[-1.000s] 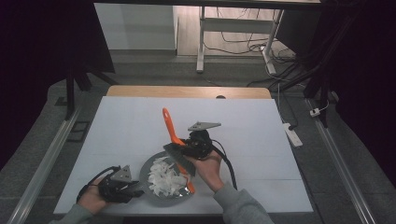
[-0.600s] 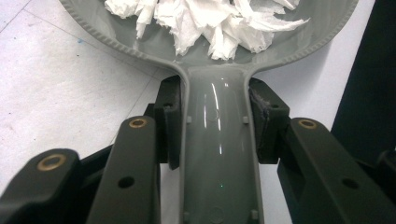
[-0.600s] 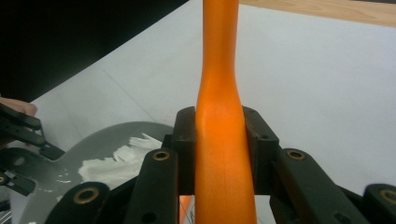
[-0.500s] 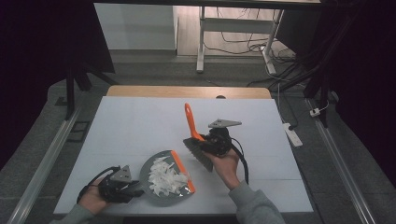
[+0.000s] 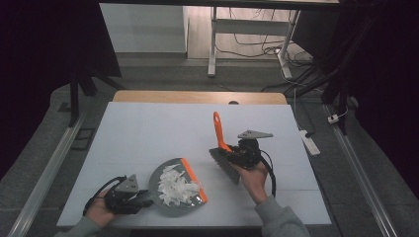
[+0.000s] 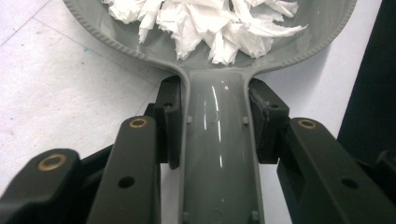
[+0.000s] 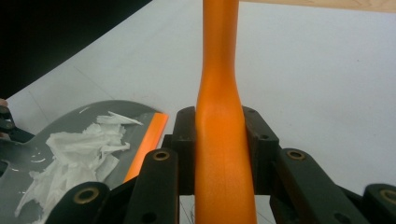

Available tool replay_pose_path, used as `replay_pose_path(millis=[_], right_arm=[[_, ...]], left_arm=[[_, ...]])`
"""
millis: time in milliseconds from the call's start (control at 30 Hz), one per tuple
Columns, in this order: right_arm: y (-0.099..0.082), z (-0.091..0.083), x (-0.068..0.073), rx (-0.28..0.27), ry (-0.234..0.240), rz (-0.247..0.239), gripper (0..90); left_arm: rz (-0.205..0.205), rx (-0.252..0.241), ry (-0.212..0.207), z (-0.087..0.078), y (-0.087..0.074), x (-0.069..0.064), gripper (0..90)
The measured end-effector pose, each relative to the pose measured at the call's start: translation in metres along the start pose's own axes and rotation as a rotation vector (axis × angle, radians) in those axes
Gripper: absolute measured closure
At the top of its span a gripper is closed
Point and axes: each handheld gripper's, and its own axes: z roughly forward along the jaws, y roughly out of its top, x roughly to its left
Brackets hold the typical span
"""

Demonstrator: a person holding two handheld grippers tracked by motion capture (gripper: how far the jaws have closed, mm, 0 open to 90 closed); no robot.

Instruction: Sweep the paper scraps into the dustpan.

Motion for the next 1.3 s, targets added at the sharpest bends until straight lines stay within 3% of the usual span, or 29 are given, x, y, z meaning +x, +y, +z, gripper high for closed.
replay_pose_path(millis=[333, 533, 733, 933, 1033, 1100, 1133, 1233, 1300], right_arm=[[-0.009, -0.008, -0.005, 0.012, -0.017, -0.005, 70.4], [-0.009, 0.009, 0.001, 0.053, -0.028, -0.029, 70.4], [-0.005, 0.046, 0.025, 0.129, -0.010, -0.063, 70.4], [0.002, 0.077, 0.063, 0.192, 0.052, -0.118, 70.4], [0.006, 0.085, 0.080, 0.178, 0.103, -0.116, 70.4], [0.008, 0.090, 0.089, 0.175, 0.169, -0.081, 70.4], [0.009, 0.092, 0.094, 0.175, 0.190, -0.087, 70.4], [0.013, 0.091, 0.102, 0.141, 0.221, -0.102, 70.4], [0.018, 0.085, 0.102, 0.114, 0.206, -0.116, 70.4]], left_arm=[[-0.004, -0.033, 0.009, 0.001, -0.002, 0.002, 61.7], [-0.015, -0.034, 0.021, 0.003, 0.001, 0.001, 61.8], [-0.022, -0.028, 0.024, 0.005, 0.004, 0.000, 61.8], [-0.024, -0.029, 0.023, 0.004, 0.004, 0.001, 61.8], [-0.023, -0.024, 0.022, 0.005, 0.004, 0.001, 61.7], [-0.023, -0.022, 0.023, 0.005, 0.004, 0.001, 61.7], [-0.024, -0.021, 0.023, 0.005, 0.004, 0.001, 61.7], [-0.025, -0.017, 0.022, 0.006, 0.004, 0.001, 61.7], [-0.025, -0.016, 0.021, 0.006, 0.004, 0.001, 61.7]])
